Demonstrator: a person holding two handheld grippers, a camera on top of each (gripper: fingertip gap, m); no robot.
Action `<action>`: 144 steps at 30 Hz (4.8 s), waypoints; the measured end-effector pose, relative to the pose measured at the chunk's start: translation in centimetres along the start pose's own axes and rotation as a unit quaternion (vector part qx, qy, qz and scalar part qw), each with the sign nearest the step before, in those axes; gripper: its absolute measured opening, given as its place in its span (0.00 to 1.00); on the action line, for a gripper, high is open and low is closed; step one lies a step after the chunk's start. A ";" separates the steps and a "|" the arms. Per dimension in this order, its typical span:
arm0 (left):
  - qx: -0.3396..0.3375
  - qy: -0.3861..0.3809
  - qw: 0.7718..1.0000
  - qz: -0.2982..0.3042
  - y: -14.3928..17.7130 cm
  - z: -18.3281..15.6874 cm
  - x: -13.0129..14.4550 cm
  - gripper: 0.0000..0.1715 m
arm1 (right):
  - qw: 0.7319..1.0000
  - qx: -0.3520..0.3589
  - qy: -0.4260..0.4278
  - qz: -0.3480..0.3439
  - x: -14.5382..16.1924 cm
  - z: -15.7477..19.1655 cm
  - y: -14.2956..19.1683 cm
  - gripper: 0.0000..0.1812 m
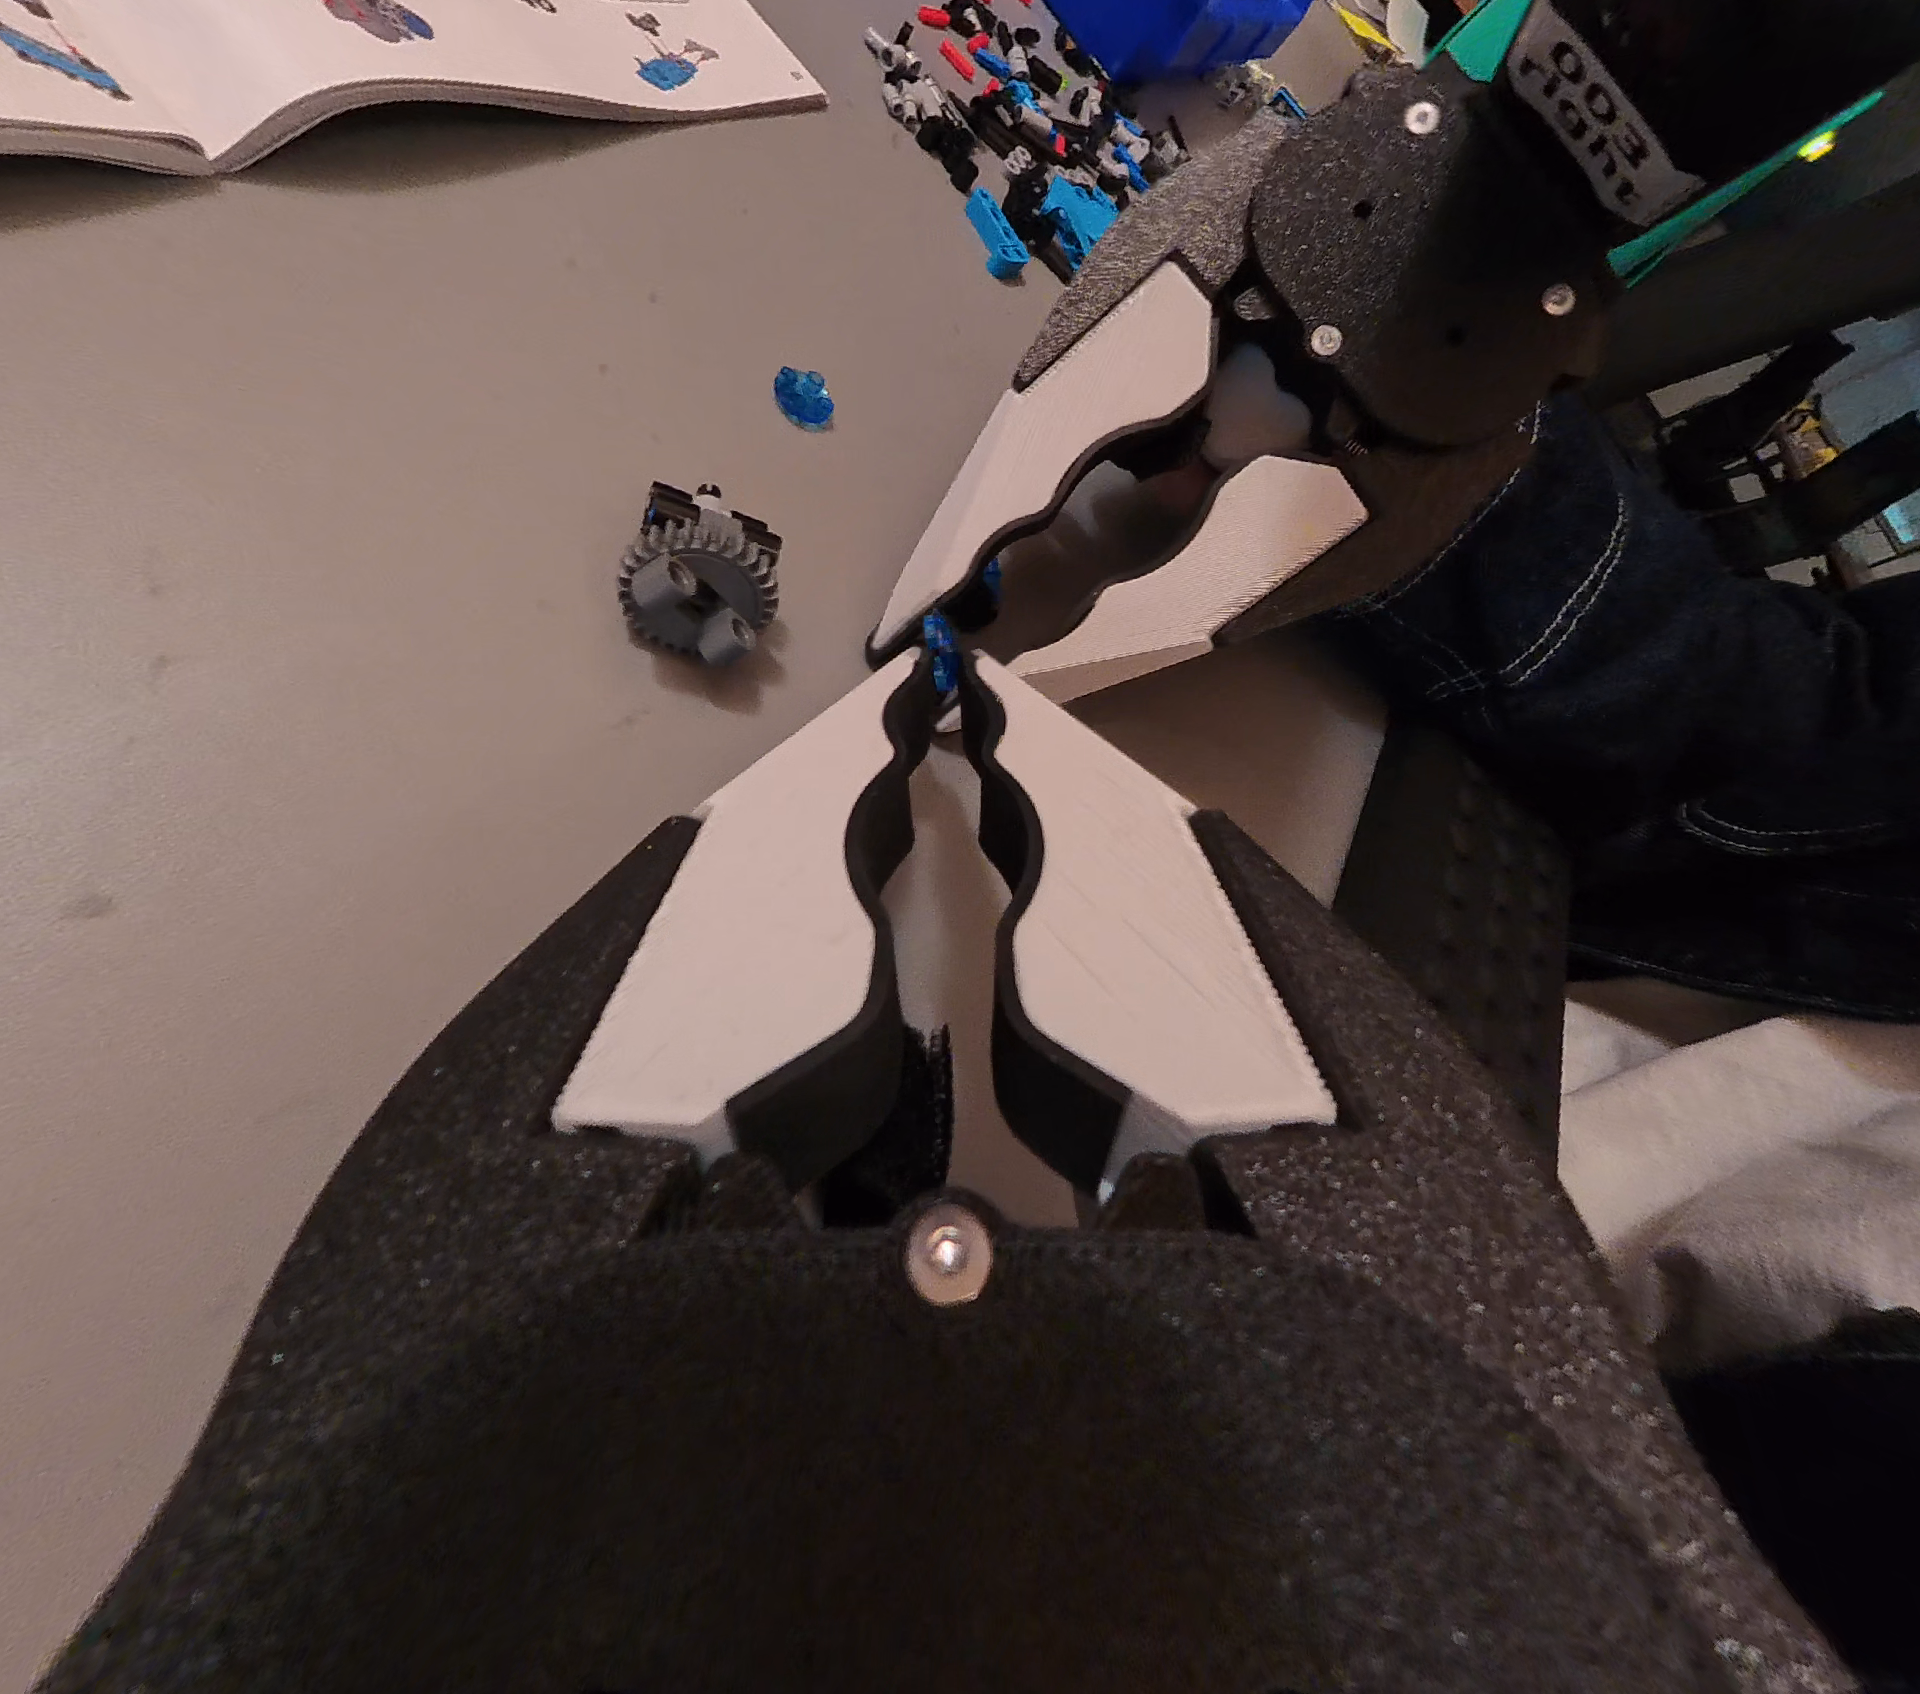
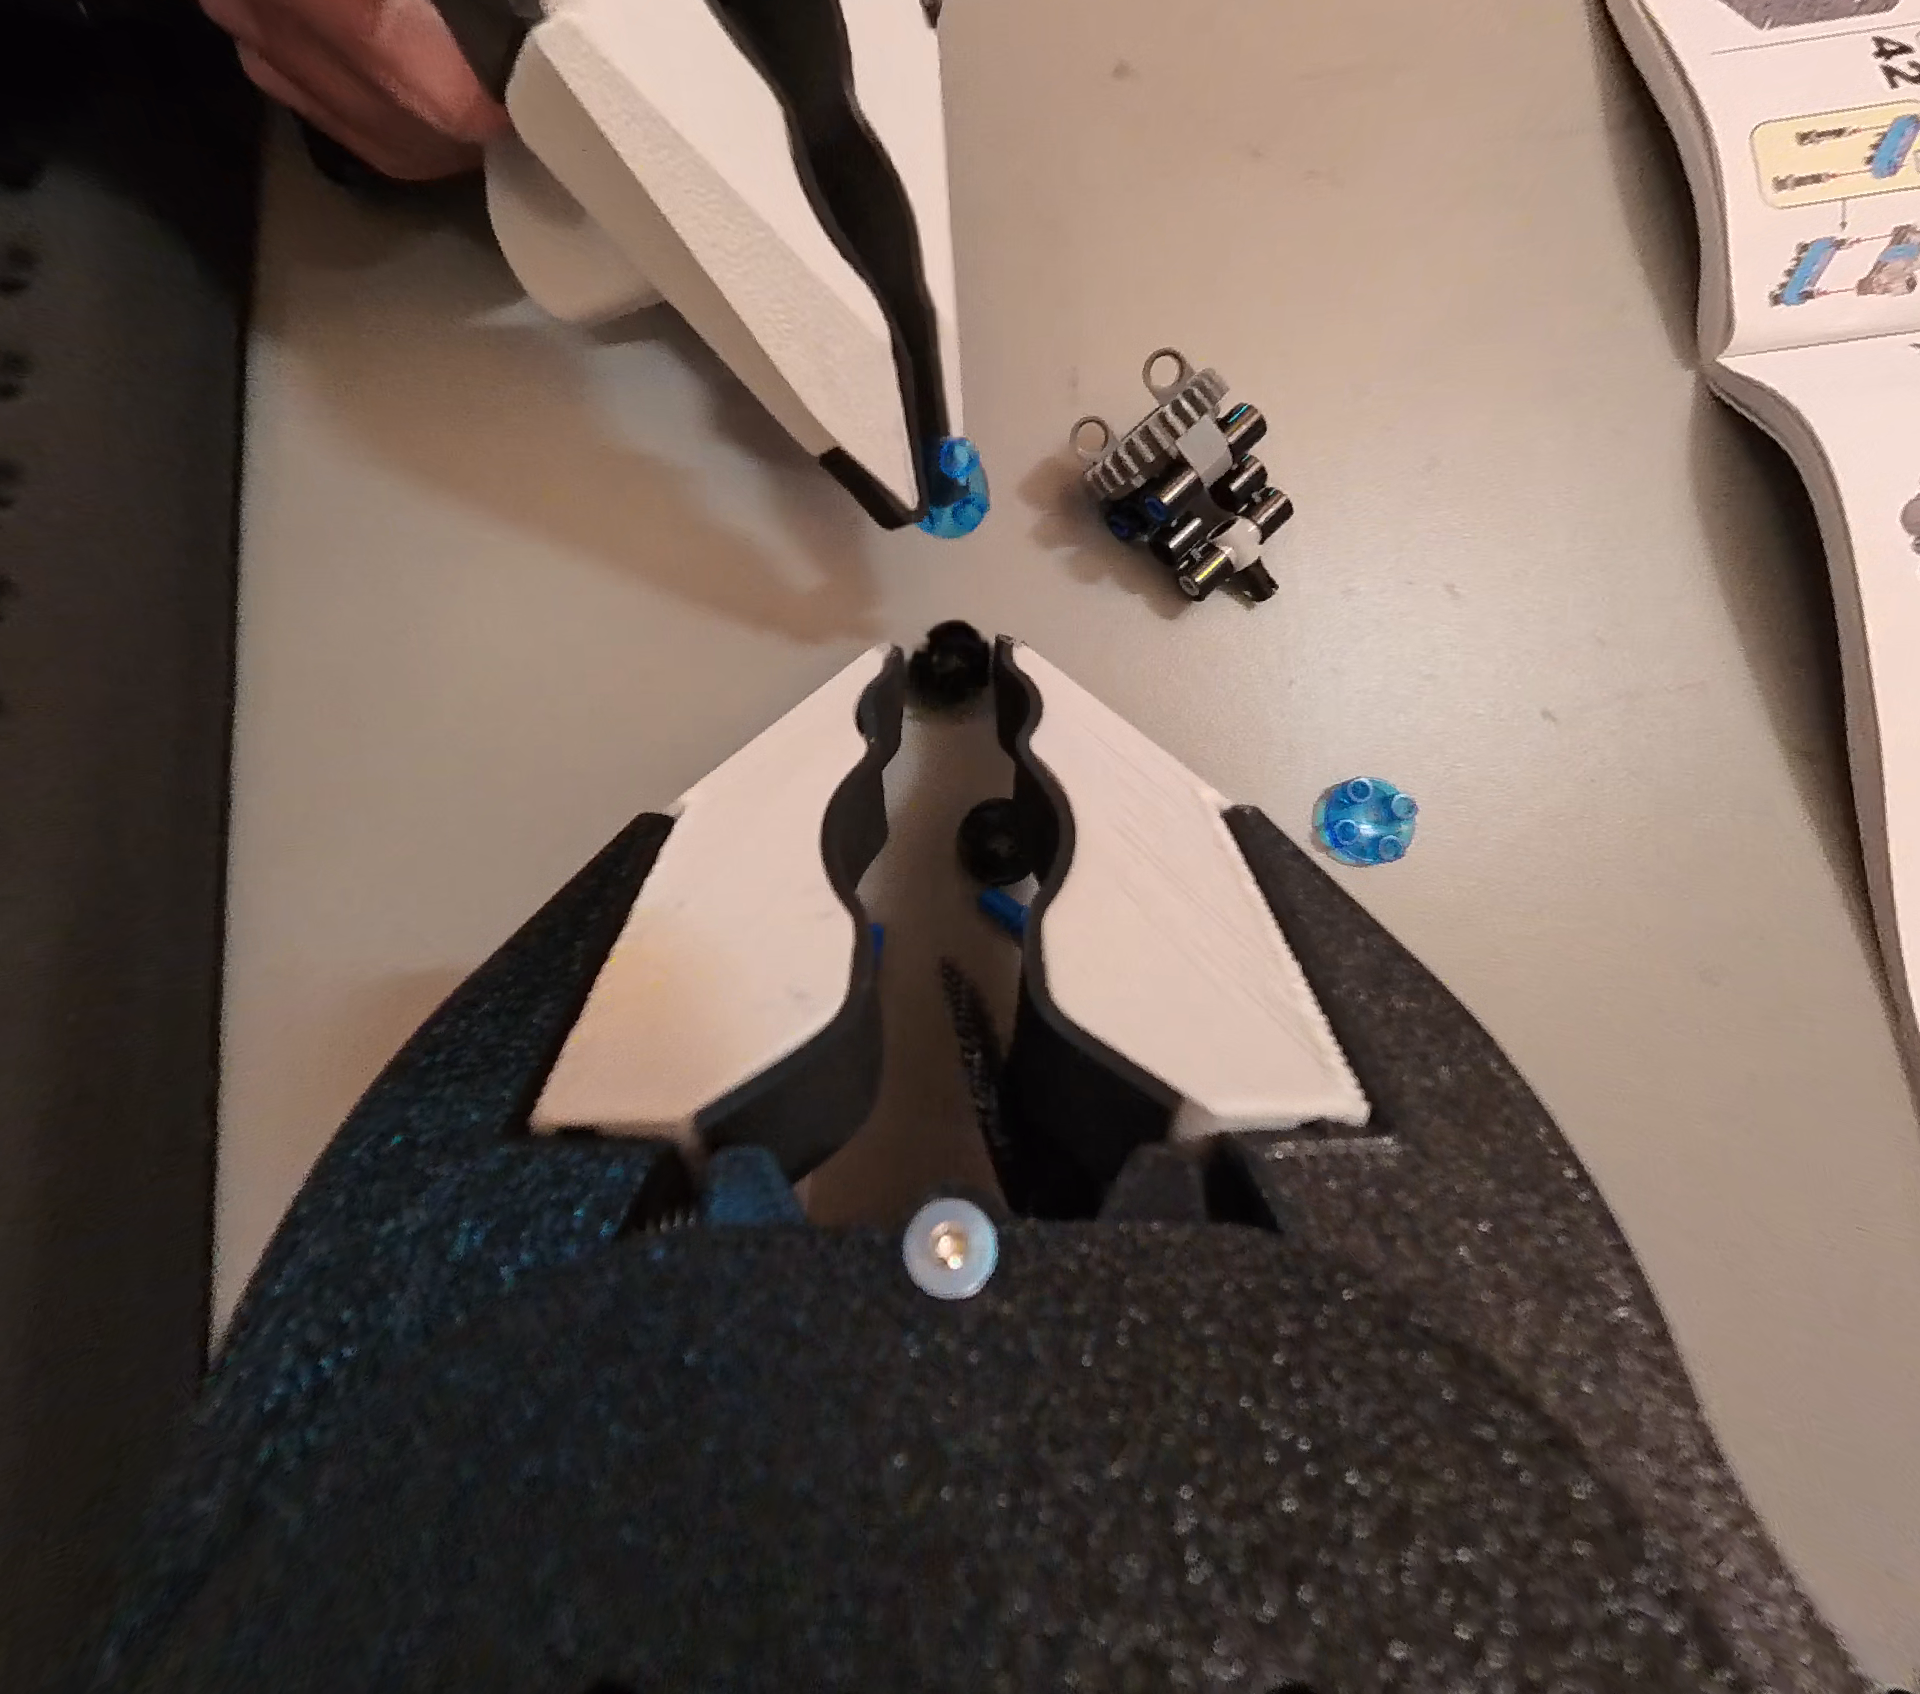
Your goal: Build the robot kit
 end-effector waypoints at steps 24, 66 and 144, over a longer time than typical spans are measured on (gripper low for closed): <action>0.129 0.103 0.985 0.049 -1.7 0.2 -0.3 0.02 | 0.990 0.092 0.093 -0.048 -0.9 1.0 1.8 0.09; -0.024 -0.017 0.998 0.058 -1.3 0.5 0.4 0.01 | 0.994 0.023 0.106 0.032 -0.7 0.0 0.8 0.10; -0.029 0.021 0.998 0.058 -1.4 1.2 0.5 0.00 | 0.999 0.013 0.004 0.040 -0.7 0.0 0.8 0.00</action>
Point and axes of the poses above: each gripper's, where its closed fingertips meet, y back along the fingers, x out of its underside, z = x × y across the jaws, the point moved 6 cm from there along y, back along the fingers, and after that the axes turned 11 degrees about z, right-handed, at the moved point
